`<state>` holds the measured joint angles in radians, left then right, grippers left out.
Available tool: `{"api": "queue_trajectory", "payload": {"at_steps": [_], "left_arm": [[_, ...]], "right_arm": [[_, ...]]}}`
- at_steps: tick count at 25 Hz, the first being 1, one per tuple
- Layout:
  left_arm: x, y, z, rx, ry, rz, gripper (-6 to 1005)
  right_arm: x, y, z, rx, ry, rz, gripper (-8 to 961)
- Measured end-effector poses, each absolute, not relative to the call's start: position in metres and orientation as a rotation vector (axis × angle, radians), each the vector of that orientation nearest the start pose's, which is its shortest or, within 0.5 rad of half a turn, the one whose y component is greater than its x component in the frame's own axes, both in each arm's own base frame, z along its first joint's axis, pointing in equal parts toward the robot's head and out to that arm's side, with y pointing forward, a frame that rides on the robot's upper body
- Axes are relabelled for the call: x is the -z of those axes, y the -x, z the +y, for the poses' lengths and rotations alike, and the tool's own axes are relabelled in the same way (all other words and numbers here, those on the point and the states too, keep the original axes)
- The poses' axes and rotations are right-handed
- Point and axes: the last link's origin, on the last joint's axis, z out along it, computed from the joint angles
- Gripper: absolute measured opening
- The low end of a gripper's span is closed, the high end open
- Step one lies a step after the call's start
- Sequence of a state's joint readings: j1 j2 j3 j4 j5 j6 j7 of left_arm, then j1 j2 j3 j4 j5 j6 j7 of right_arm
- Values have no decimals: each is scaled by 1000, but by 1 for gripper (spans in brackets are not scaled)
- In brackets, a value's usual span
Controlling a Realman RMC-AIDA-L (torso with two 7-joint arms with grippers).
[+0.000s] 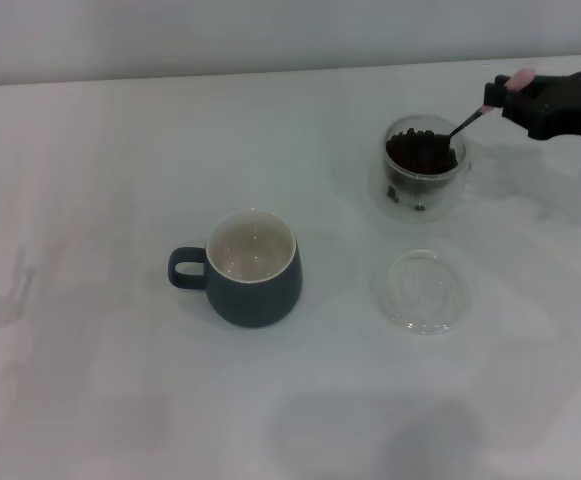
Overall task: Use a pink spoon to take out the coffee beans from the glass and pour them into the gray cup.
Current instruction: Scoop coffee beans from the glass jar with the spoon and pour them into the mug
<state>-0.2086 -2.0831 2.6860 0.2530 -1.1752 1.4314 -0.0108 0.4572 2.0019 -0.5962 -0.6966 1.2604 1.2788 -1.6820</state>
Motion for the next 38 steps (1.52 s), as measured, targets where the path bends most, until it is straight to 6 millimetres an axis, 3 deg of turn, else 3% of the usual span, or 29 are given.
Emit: {"api": "queue_trajectory", "payload": {"at_steps": [9,38], "left_arm": [[24,342,243,716,1529,-475,800],[24,341,243,721,1538,-466,801]], "right_arm": [[-65,-325,358,-620,2222,884,179],[-78,-338,366,-801,1875,1545,204]]}}
